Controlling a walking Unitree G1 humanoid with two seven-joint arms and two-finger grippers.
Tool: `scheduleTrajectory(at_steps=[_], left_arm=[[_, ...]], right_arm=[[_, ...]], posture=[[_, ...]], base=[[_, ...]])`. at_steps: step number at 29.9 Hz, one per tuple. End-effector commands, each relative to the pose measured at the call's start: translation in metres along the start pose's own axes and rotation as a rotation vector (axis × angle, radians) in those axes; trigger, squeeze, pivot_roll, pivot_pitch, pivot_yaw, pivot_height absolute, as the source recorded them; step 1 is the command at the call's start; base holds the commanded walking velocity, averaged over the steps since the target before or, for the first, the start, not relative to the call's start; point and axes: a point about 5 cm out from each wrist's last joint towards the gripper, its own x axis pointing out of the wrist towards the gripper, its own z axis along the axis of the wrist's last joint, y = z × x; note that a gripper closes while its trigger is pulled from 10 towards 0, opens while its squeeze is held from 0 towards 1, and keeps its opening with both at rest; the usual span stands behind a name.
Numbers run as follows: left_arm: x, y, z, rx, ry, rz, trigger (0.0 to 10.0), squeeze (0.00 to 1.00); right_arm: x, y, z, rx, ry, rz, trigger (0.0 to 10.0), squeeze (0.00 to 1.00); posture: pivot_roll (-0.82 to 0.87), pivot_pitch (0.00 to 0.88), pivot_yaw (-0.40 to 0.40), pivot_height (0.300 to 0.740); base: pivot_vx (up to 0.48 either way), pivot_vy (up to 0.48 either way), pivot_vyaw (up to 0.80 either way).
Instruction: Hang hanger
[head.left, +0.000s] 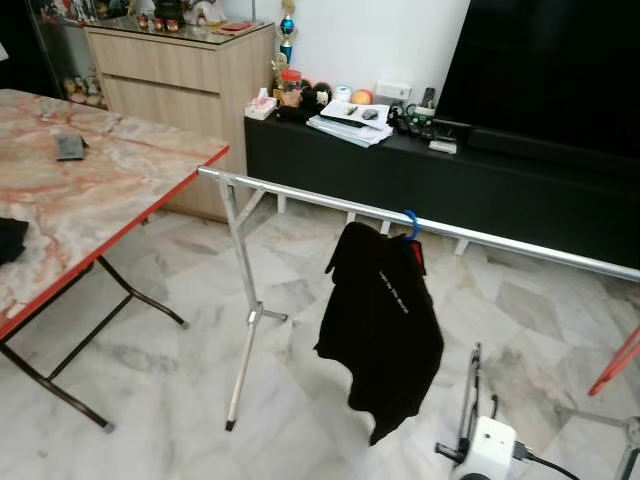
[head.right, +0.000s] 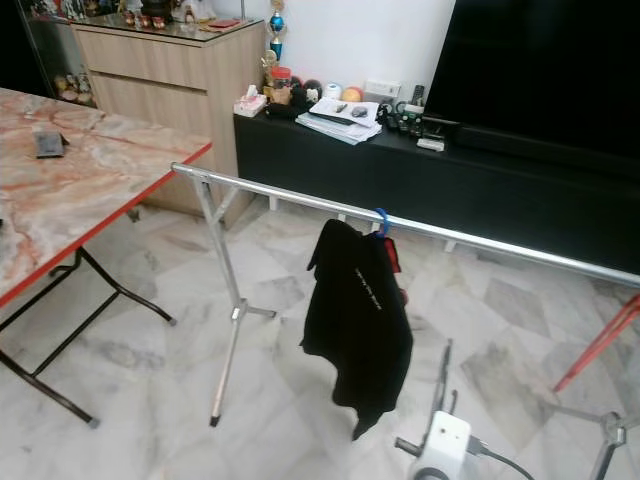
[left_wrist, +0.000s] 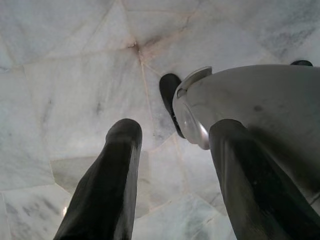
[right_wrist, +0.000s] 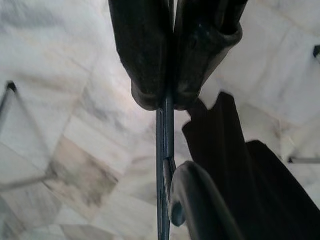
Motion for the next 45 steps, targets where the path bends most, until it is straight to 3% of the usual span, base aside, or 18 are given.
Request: scheduleTrajectory(at_steps=[1, 8, 23, 27, 30, 40, 45], left_arm=[[0.0, -0.005, -0.004, 0.021, 0.014, -0.014, 10.0, 0.0], [0.0, -0.006, -0.003, 0.024, 0.01, -0.015, 10.0, 0.0], [0.0, -0.006, -0.002, 0.001, 0.006, 0.0, 10.0, 0.0], [0.002, -0.015, 0.002, -0.002, 0.006, -0.007, 10.0, 0.0], [0.002, -0.017, 0.002, -0.004, 0.007, -0.007, 10.0, 0.0], [0.003, -0.023, 0.003, -0.012, 0.008, -0.01, 10.0, 0.0], [0.003, -0.023, 0.001, -0.021, 0.005, -0.012, 10.0, 0.0]], right_arm=[[0.001, -0.008, 0.0, -0.006, -0.001, -0.02, 10.0, 0.0], [0.001, -0.006, 0.001, -0.003, -0.003, -0.016, 10.0, 0.0], [0.004, 0.0, 0.015, -0.012, -0.074, 0.013, 10.0, 0.0], [0.005, 0.013, 0.033, -0.155, -0.176, 0.144, 10.0, 0.0], [0.005, 0.018, 0.038, -0.209, -0.203, 0.187, 10.0, 0.0], [0.004, 0.024, 0.052, -0.236, -0.282, 0.237, 10.0, 0.0], [0.0, 0.018, 0.048, -0.157, -0.298, 0.175, 10.0, 0.0]], posture=[[0.07, 0.027, -0.056, 0.74], [0.07, 0.029, -0.056, 0.74], [0.07, 0.025, -0.054, 0.74], [0.07, 0.027, -0.053, 0.74], [0.07, 0.026, -0.053, 0.74], [0.06, 0.018, -0.049, 0.74], [0.06, 0.009, -0.038, 0.74]], base=[[0.0, -0.334, 0.0], [0.0, -0.339, 0.0], [0.0, 0.0, 0.0], [0.0, 0.0, 0.0], [0.0, 0.0, 0.0], [0.0, 0.0, 0.0], [0.0, 0.0, 0.0]])
